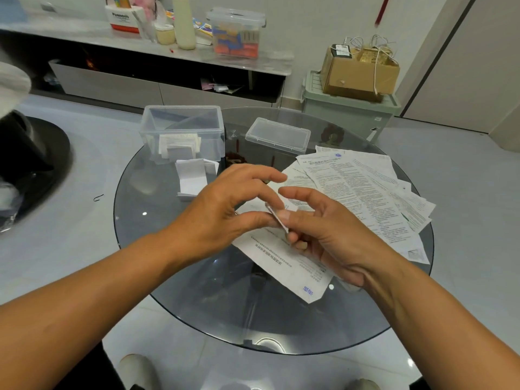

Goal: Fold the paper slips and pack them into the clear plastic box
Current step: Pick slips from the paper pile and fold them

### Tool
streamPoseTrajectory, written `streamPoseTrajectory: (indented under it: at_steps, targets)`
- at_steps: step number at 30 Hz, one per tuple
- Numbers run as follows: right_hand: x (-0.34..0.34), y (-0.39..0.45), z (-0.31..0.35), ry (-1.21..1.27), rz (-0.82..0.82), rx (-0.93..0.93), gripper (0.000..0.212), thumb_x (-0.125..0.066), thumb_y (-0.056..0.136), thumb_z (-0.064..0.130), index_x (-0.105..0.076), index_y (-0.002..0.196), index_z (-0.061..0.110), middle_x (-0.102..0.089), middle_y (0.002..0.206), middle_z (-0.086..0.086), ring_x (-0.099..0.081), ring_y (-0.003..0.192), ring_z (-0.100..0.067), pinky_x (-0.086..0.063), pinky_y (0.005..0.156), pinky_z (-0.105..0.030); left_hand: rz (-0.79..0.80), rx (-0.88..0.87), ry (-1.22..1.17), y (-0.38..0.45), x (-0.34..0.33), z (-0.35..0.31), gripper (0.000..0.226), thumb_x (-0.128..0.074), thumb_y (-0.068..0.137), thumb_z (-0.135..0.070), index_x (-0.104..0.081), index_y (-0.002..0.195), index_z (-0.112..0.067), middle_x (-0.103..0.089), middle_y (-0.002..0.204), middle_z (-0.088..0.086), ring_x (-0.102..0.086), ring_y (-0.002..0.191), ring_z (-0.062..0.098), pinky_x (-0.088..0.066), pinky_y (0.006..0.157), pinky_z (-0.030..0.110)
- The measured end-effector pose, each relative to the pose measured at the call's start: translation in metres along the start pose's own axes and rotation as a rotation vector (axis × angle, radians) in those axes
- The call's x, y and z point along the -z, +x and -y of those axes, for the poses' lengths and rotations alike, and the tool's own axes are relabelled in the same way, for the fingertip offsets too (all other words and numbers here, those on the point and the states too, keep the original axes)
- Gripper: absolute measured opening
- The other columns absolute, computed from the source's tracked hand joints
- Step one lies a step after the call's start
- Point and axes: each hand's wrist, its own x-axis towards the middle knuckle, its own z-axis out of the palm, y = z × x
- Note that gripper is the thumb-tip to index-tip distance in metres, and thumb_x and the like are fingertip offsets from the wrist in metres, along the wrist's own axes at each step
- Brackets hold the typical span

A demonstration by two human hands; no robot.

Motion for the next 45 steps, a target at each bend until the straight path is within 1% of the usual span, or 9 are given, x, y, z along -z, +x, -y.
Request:
streamPoseTrajectory:
  at_steps: [4,8,13,19,25,30,38,42,45]
  targets:
    - [-0.003,-0.004,-0.002,-0.431,-0.241,0.248,0.018,-0.063,0.099,0.038,-0.070,0.115,0.038,-0.073,0.104,0.016,-0.068,0.090,-0.002,-0.053,0.076,-0.023,-0.030,0.276,-0.179,0.001,0.000,-0.006,0.011,-0.069,0.089,-0.038,-0.067,0.094,-0.029,-0.070,0.100,-0.017,-0.064,0.103,0.005,-0.050,0.084,0.019]
    - [-0.004,-0.008,-0.006,-0.691,-0.273,0.408,0.022,-0.069,0.090,0.054,-0.075,0.098,0.035,-0.071,0.099,0.016,-0.066,0.091,-0.004,-0.053,0.079,-0.030,0.030,0.415,-0.295,0.002,-0.003,-0.006,0.018,-0.074,0.085,-0.039,-0.060,0.090,-0.029,-0.067,0.079,0.004,-0.063,0.070,0.014,-0.049,0.062,0.021]
    - [-0.007,-0.003,-0.011,-0.579,-0.280,0.387,0.018,-0.070,0.097,0.032,-0.072,0.082,0.022,-0.070,0.071,0.004,-0.062,0.061,-0.008,-0.053,0.068,-0.036,0.118,0.489,-0.374,0.003,-0.004,-0.008,0.041,-0.081,0.082,-0.019,-0.056,0.113,-0.032,-0.074,0.083,-0.001,-0.073,0.076,0.015,-0.055,0.066,0.028]
    - [-0.003,0.001,-0.008,-0.611,-0.276,0.271,0.035,-0.056,0.103,0.042,-0.067,0.080,0.018,-0.070,0.067,0.002,-0.060,0.057,-0.008,-0.054,0.067,-0.035,-0.062,0.656,-0.320,0.012,0.011,-0.008,0.005,-0.072,0.092,-0.017,-0.072,0.093,-0.021,-0.076,0.076,-0.001,-0.071,0.072,0.014,-0.059,0.079,0.044]
    - [-0.004,-0.008,-0.013,-0.991,-0.118,0.268,0.032,-0.059,0.092,0.062,-0.067,0.099,0.032,-0.064,0.105,0.017,-0.058,0.096,-0.002,-0.050,0.085,-0.032,-0.127,0.881,0.053,0.002,0.086,0.017,0.006,-0.080,0.085,-0.025,-0.076,0.087,-0.021,-0.075,0.084,0.002,-0.067,0.081,0.021,-0.053,0.072,0.032]
    - [-0.020,-0.016,-0.014,-1.288,0.042,0.248,0.066,-0.063,0.080,0.077,-0.050,0.136,0.044,-0.041,0.146,0.023,-0.036,0.131,-0.006,-0.030,0.107,-0.029,-0.064,1.044,0.074,-0.014,0.096,0.044,0.009,-0.081,0.083,-0.011,-0.074,0.085,-0.006,-0.075,0.078,0.013,-0.071,0.077,0.027,-0.060,0.084,0.042]
    - [-0.022,-0.012,-0.014,-1.408,0.033,0.280,0.060,-0.057,0.090,0.070,-0.051,0.142,0.040,-0.041,0.152,0.019,-0.035,0.137,-0.010,-0.029,0.111,-0.033,-0.085,0.999,0.244,-0.018,0.076,0.069,0.012,-0.079,0.085,-0.012,-0.067,0.082,-0.013,-0.072,0.074,0.007,-0.069,0.071,0.024,-0.055,0.068,0.034]
    - [-0.007,-0.007,-0.014,-1.161,-0.160,0.369,0.030,-0.064,0.095,0.051,-0.065,0.120,0.036,-0.060,0.128,0.018,-0.051,0.120,-0.008,-0.041,0.106,-0.036,-0.147,0.900,0.326,-0.013,0.073,0.062,0.017,-0.078,0.087,-0.022,-0.063,0.093,-0.017,-0.063,0.089,0.003,-0.057,0.074,0.017,-0.041,0.060,0.026]
    - [0.008,-0.004,-0.004,-1.167,-0.374,0.357,0.033,-0.066,0.094,0.050,-0.064,0.124,0.036,-0.060,0.132,0.014,-0.052,0.123,-0.013,-0.039,0.111,-0.044,-0.244,0.724,0.413,-0.006,0.066,0.048,0.014,-0.070,0.094,-0.026,-0.061,0.103,-0.020,-0.058,0.098,0.003,-0.054,0.078,0.018,-0.032,0.058,0.018]
